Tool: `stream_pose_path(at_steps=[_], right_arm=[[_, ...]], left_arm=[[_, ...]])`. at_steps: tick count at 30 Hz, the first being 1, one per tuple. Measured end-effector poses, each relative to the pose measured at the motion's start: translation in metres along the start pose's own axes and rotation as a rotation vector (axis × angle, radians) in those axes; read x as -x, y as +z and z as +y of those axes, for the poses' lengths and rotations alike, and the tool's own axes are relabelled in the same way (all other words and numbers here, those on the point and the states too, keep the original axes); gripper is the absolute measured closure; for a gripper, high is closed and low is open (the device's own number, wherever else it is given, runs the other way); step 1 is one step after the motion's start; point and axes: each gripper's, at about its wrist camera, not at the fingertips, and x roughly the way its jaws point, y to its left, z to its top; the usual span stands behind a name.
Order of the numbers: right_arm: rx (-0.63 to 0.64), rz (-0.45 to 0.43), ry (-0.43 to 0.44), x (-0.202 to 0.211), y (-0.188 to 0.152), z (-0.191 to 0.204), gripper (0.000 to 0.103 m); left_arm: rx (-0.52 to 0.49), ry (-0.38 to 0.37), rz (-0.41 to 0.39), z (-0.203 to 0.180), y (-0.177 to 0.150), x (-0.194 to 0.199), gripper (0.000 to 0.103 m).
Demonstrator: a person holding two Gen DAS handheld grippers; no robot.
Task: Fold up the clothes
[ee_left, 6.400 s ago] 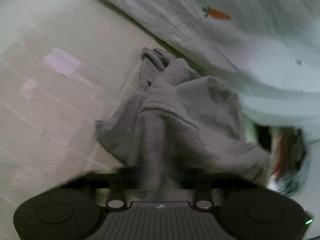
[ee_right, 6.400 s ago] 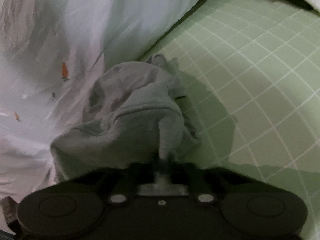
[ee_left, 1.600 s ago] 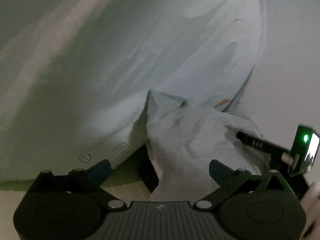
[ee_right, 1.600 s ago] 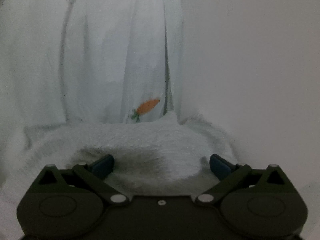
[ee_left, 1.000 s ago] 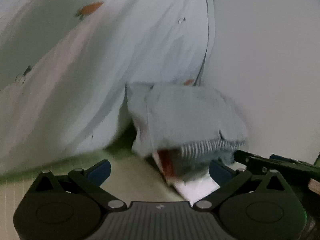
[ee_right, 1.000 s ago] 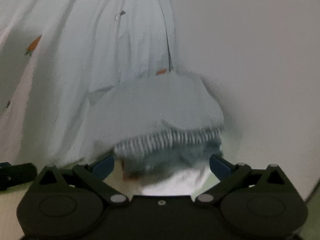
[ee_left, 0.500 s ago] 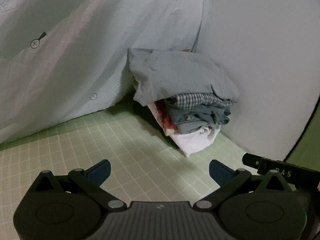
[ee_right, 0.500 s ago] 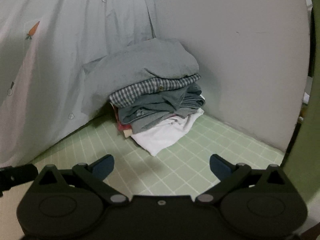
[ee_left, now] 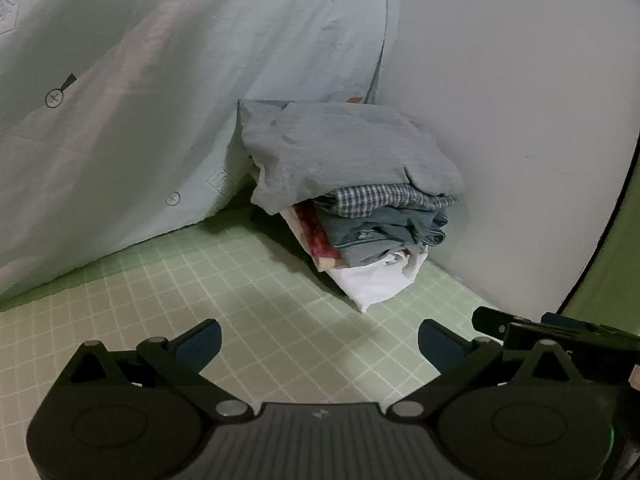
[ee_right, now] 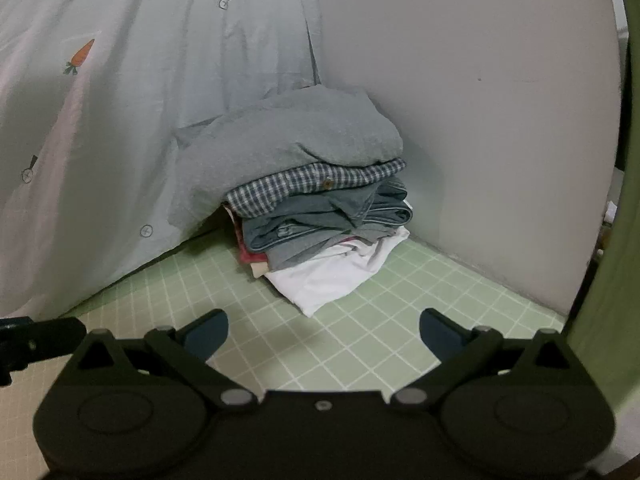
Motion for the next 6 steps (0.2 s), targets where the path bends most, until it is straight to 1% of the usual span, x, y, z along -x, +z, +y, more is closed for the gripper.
stream_pose_path(at_steps=[6], right_arm=[[0.0, -0.001, -0.001, 0.0037, -0.0012, -0.0007, 0.0]], left_arm=[[0.007, -0.012, 0.0, -0.0015, -0.0015, 0.0017, 0.0]])
